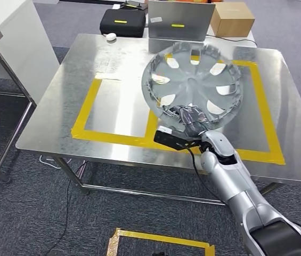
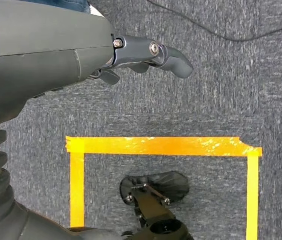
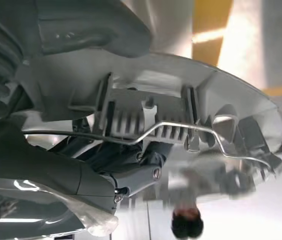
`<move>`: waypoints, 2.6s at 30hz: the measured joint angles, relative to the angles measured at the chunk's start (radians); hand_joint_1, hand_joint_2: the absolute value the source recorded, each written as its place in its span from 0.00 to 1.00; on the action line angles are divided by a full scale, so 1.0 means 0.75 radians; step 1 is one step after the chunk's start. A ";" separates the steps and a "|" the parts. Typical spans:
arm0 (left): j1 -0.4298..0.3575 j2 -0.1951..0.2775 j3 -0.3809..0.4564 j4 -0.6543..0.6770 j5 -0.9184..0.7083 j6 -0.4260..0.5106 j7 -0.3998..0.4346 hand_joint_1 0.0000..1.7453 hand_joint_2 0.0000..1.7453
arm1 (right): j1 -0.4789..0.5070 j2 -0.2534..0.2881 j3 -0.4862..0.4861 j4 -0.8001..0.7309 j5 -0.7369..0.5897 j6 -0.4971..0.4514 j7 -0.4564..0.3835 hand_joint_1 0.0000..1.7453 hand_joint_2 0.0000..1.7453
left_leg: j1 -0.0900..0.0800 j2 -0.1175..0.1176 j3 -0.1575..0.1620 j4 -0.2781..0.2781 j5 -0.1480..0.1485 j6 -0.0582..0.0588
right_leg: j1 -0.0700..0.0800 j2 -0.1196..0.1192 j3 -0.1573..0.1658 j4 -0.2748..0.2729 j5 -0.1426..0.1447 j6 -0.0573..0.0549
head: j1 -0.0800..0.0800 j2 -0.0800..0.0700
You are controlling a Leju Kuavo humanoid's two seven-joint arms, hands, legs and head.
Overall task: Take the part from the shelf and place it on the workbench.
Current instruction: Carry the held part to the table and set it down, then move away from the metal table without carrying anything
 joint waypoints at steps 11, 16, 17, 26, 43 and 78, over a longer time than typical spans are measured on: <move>0.003 -0.002 0.000 0.000 0.037 0.135 -0.033 0.00 0.00 | 0.021 -0.003 -0.026 0.098 0.002 -0.085 0.071 0.00 0.00 | 0.006 0.005 -0.119 0.292 -0.167 -0.066 | -0.006 0.000 0.149 -0.270 0.079 -0.059 | -0.009 0.000; 0.007 -0.004 0.004 0.000 0.056 0.179 -0.020 0.00 0.00 | 0.077 -0.003 -0.073 0.032 -0.068 -0.107 0.046 0.00 0.00 | 0.022 0.006 -0.105 0.235 -0.070 -0.076 | -0.010 0.002 0.164 -0.266 0.068 -0.048 | -0.009 0.000; 0.008 -0.005 0.006 0.000 0.060 0.187 -0.022 0.00 0.00 | 0.089 -0.003 -0.091 0.004 -0.099 -0.118 0.033 0.00 0.00 | 0.022 0.006 -0.064 0.146 -0.034 -0.076 | -0.009 0.003 0.165 -0.263 0.063 -0.041 | -0.011 0.000; 0.030 -0.018 0.038 0.000 0.103 0.285 -0.043 0.00 0.00 | 0.329 -0.013 -0.325 -0.401 -0.467 -0.294 -0.094 0.00 0.00 | 0.014 0.004 -0.007 0.026 -0.014 -0.012 | -0.009 0.001 0.054 -0.040 -0.071 0.006 | 0.001 0.000; 0.041 -0.049 0.149 0.000 0.187 0.375 -0.064 0.00 0.00 | 1.082 0.045 -1.099 -1.026 -1.017 -0.183 -0.388 0.00 0.00 | 0.003 0.004 -0.116 0.377 -0.242 -0.066 | 0.000 -0.010 0.158 -0.261 0.069 -0.060 | 0.001 0.000; 0.033 -0.062 0.203 0.000 0.203 0.393 -0.060 0.00 0.00 | 1.214 0.146 -1.375 -1.209 -0.860 -0.054 -0.434 0.00 0.00 | -0.004 0.018 0.082 0.192 -0.164 -0.044 | 0.003 -0.006 0.187 -0.276 0.067 -0.055 | 0.003 0.000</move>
